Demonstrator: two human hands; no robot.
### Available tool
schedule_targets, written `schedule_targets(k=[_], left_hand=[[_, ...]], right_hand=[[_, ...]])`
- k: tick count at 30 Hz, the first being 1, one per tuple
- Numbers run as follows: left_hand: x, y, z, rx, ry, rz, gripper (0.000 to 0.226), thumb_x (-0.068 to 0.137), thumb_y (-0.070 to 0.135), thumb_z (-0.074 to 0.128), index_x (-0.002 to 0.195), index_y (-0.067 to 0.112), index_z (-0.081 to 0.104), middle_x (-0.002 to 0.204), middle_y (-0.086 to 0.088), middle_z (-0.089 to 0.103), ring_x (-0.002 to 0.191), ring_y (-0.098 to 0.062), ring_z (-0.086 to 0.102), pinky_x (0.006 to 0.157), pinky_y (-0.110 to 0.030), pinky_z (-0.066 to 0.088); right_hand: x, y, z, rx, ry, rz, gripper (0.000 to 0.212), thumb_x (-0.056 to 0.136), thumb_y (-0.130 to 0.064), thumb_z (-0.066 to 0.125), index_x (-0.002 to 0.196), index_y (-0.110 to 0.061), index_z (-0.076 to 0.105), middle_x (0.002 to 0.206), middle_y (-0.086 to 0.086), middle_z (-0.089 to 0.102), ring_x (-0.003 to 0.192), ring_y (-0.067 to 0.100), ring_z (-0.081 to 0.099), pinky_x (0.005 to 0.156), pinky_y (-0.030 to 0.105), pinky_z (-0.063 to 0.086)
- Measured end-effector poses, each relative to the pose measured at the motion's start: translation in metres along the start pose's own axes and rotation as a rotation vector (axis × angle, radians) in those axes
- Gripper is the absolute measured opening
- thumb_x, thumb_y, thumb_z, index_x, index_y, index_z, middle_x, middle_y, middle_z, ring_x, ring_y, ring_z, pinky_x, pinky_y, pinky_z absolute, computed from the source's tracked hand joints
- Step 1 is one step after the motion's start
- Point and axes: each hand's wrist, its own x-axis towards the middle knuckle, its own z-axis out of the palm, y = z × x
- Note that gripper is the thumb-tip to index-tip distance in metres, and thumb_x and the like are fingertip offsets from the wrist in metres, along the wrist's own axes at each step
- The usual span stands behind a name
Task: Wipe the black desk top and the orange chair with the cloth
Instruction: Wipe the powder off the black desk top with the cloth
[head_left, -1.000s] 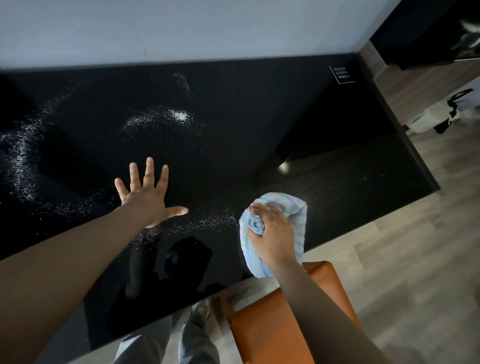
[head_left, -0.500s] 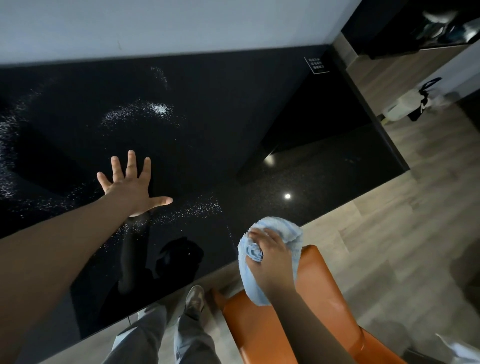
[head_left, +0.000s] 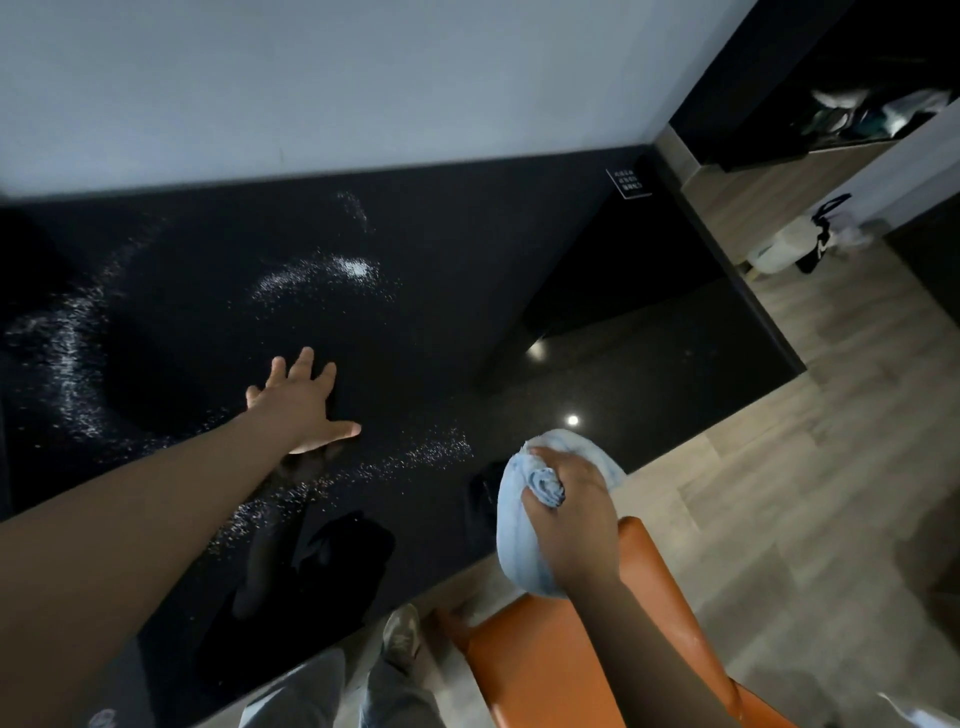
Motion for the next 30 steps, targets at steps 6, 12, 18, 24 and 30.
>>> schedule_targets(k=[6,12,18,24,30], left_hand=[[-0.013,-0.031,-0.021,-0.129,0.105,0.029,0.083,0.087,0.059,0.055,0.15,0.014,0.026,0.158,-0.007,0.02,0.144,-0.027,0.022,0.113,-0.044,0.032],[-0.007,-0.067,-0.045,-0.12,0.164,-0.027,0.081,0.086,0.062,0.054,0.147,0.014,0.029,0.153,-0.007,0.027,0.141,-0.027,0.026,0.112,-0.044,0.034],[0.019,-0.089,-0.061,-0.139,0.18,-0.131,0.106,0.079,0.072,0.054,0.154,0.017,0.002,0.161,-0.007,0.002,0.148,-0.031,0.004,0.118,-0.048,0.019],[0.059,-0.098,-0.064,-0.134,0.19,-0.188,0.116,0.073,0.081,0.05,0.154,0.02,-0.006,0.161,-0.006,-0.012,0.147,-0.034,-0.012,0.119,-0.054,0.009],[0.082,-0.102,-0.047,-0.15,0.168,-0.219,0.133,0.057,0.094,0.044,0.147,0.026,-0.027,0.153,-0.006,-0.036,0.142,-0.038,-0.026,0.117,-0.058,-0.001]], right_hand=[[0.058,-0.074,-0.008,0.096,0.166,-0.113,0.036,0.087,-0.022,0.063,0.123,-0.024,0.062,0.122,-0.001,0.061,0.112,0.016,0.055,0.094,0.024,0.042],[0.136,-0.135,-0.005,0.081,0.169,-0.257,0.036,0.087,-0.024,0.063,0.123,-0.024,0.062,0.12,-0.004,0.06,0.106,0.012,0.054,0.094,0.027,0.043],[0.225,-0.182,0.012,0.134,0.159,-0.349,0.011,0.091,-0.019,0.056,0.088,-0.024,0.065,0.074,-0.016,0.059,0.068,0.0,0.058,0.064,0.014,0.042],[0.305,-0.215,0.035,0.046,0.118,-0.489,0.011,0.086,-0.01,0.061,0.093,-0.013,0.07,0.083,-0.007,0.066,0.073,0.006,0.058,0.063,0.011,0.042],[0.37,-0.239,0.079,-0.024,0.065,-0.517,0.016,0.084,-0.012,0.063,0.07,-0.019,0.057,0.065,-0.007,0.057,0.059,0.006,0.049,0.055,0.02,0.037]])
